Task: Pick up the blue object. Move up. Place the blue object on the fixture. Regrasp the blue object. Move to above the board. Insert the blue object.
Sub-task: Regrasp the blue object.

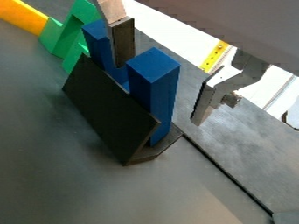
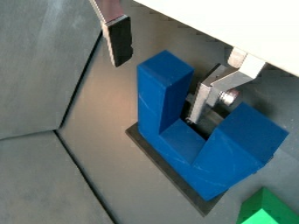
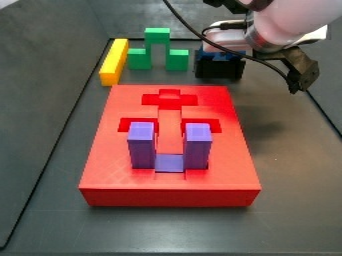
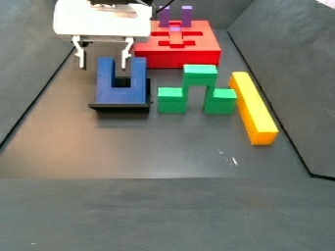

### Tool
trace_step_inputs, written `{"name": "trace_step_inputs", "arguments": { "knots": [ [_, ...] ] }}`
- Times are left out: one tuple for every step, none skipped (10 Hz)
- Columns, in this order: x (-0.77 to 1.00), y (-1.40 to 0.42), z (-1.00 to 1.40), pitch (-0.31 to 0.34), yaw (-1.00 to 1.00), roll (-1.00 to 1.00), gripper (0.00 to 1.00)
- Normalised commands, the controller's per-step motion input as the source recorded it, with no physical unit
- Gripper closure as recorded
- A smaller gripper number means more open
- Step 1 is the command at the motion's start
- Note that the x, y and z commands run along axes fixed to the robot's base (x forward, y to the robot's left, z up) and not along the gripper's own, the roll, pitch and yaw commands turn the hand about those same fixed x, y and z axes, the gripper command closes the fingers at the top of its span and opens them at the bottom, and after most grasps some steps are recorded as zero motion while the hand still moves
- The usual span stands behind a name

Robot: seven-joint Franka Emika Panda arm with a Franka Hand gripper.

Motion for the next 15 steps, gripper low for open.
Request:
{"name": "trace_step_inputs", "arguments": {
  "knots": [
    [0.00,0.07,0.00,0.020,0.00,0.00,0.00],
    [0.00,0.01,0.00,0.000,0.00,-0.02,0.00],
    [0.00,0.00,0.00,0.000,0.00,0.03,0.00],
    [0.00,0.00,0.00,0.000,0.00,0.02,0.00],
    [0.00,0.00,0.00,0.000,0.00,0.00,0.00],
    [0.00,0.00,0.00,0.000,0.00,0.00,1.00],
    [0.00,0.00,0.00,0.000,0.00,0.00,1.00],
    [0.00,0.00,0.00,0.000,0.00,0.00,1.00],
    [0.00,0.00,0.00,0.000,0.00,0.00,1.00],
    [0.00,0.00,0.00,0.000,0.00,0.00,1.00],
    [0.00,0.00,0.00,0.000,0.00,0.00,1.00],
    [0.00,0.00,0.00,0.000,0.00,0.00,1.00],
    [0.00,0.00,0.00,0.000,0.00,0.00,1.00],
    [0.00,0.00,0.00,0.000,0.00,0.00,1.00],
    [0.00,0.00,0.00,0.000,0.00,0.00,1.00]
  ]
}}
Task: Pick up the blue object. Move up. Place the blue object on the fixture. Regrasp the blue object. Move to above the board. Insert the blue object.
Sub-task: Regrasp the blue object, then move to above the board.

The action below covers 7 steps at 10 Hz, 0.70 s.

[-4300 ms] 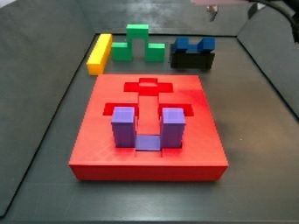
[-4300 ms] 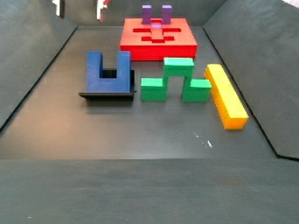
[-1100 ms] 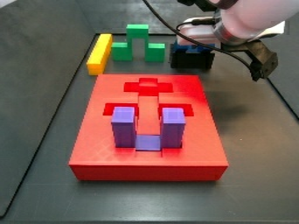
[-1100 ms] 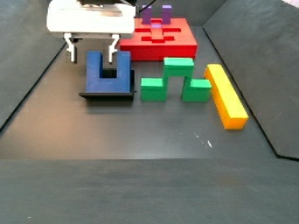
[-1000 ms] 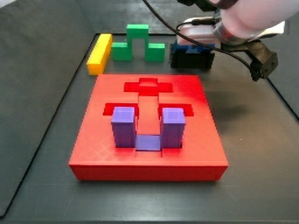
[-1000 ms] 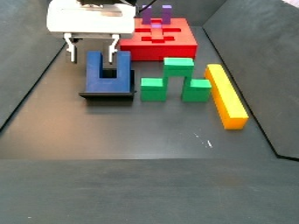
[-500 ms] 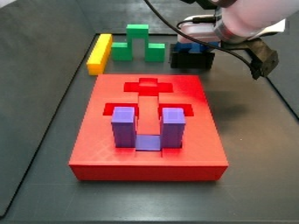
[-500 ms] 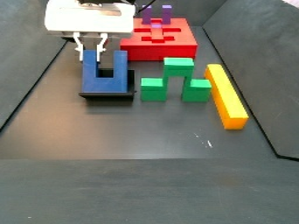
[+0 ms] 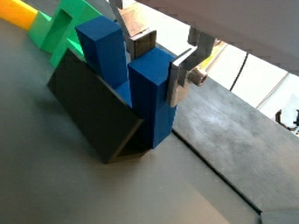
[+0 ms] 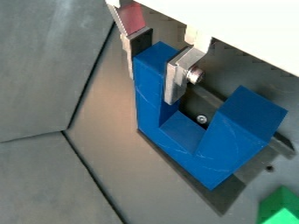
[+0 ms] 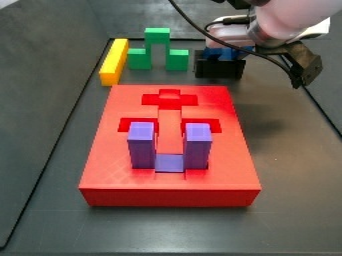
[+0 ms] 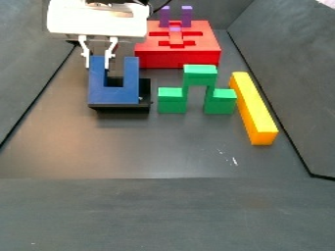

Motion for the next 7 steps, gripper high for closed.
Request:
{"name": "trace_step_inputs", "arguments": {
  "knots": [
    [0.00,0.00,0.00,0.000,0.00,0.00,1.00],
    [0.00,0.00,0.00,0.000,0.00,0.00,1.00],
    [0.00,0.00,0.00,0.000,0.00,0.00,1.00],
    [0.00,0.00,0.00,0.000,0.00,0.00,1.00],
    [0.00,0.00,0.00,0.000,0.00,0.00,1.00],
    [0.00,0.00,0.00,0.000,0.00,0.00,1.00],
    [0.00,0.00,1.40,0.000,0.00,0.00,1.00]
  ]
}}
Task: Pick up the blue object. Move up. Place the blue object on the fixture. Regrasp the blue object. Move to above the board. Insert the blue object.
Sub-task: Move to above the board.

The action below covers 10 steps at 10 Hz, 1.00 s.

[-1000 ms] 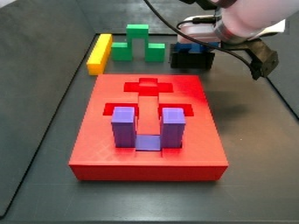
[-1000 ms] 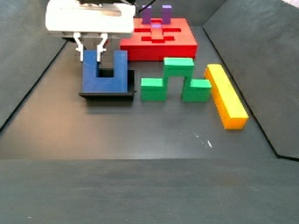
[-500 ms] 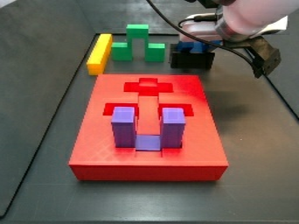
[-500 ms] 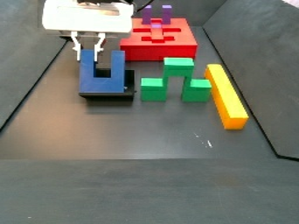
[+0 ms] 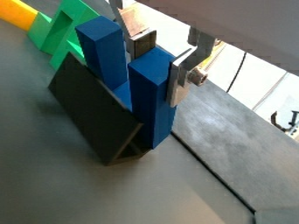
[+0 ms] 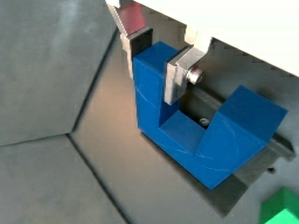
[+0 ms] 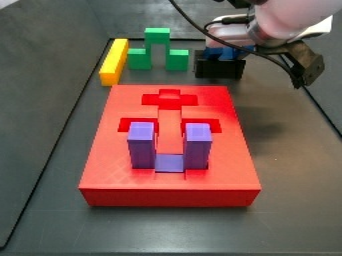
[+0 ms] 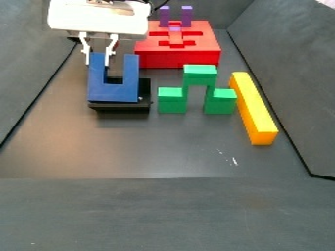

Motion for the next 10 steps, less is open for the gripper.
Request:
{"name": "trace_step_inputs", "arguments": {
  "knots": [
    [0.00,-0.03,1.40,-0.008,-0.06,-0.01,1.00],
    [-0.03,-0.03,1.40,0.003,-0.08,-0.05,1.00],
    [-0.03,-0.01,1.40,0.027,-0.05,-0.04,1.00],
    [-0.02,-0.02,1.40,0.050,-0.04,-0.03,1.00],
    [-0.03,-0.02,1.40,0.066,-0.02,-0.01,1.00],
    [-0.01,-0.02,0.78,0.082,0.01,0.00,1.00],
    [0.02,-0.01,0.41,0.089,0.02,0.01,1.00],
    [0.04,-0.02,0.19,0.097,0.03,0.01,1.00],
    [-1.35,-1.40,0.30,0.139,-0.10,-1.00,1.00],
    [-1.38,-1.40,0.30,0.122,-0.10,-1.00,1.00]
  ]
}}
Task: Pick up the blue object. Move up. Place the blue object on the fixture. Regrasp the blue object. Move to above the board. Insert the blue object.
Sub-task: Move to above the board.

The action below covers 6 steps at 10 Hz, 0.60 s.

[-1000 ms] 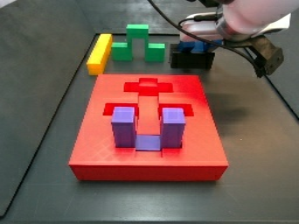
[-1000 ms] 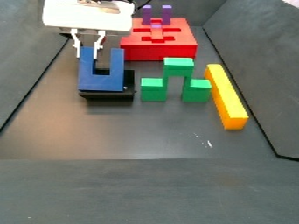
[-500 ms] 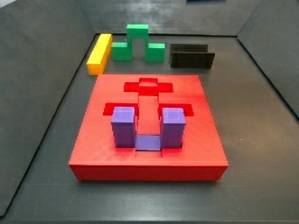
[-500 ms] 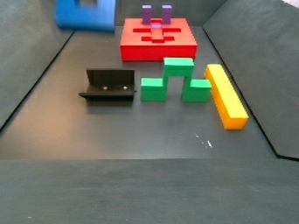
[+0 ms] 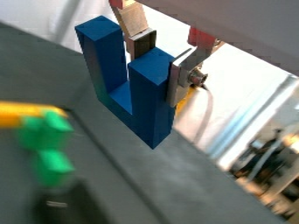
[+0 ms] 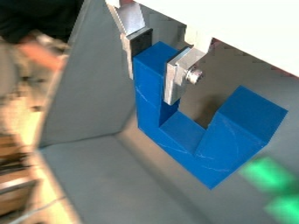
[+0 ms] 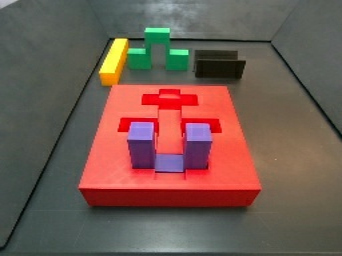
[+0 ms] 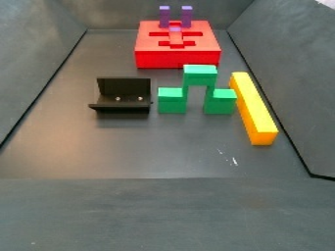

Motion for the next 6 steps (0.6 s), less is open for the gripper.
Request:
{"name": "trace_step_inputs", "arguments": {
  "knots": [
    [-1.40,-1.30,0.28,0.094,-0.08,-1.00,1.00],
    [-1.40,-1.25,0.25,0.087,-0.08,-1.00,1.00],
    [-1.40,-1.24,0.27,0.090,-0.07,-1.00,1.00],
    [-1.40,-1.21,0.26,0.091,-0.06,-1.00,1.00],
    [-0.64,-0.50,0.11,0.091,-0.05,-1.00,1.00],
    [-0.31,-0.20,0.04,0.093,-0.05,-1.00,1.00]
  ]
}}
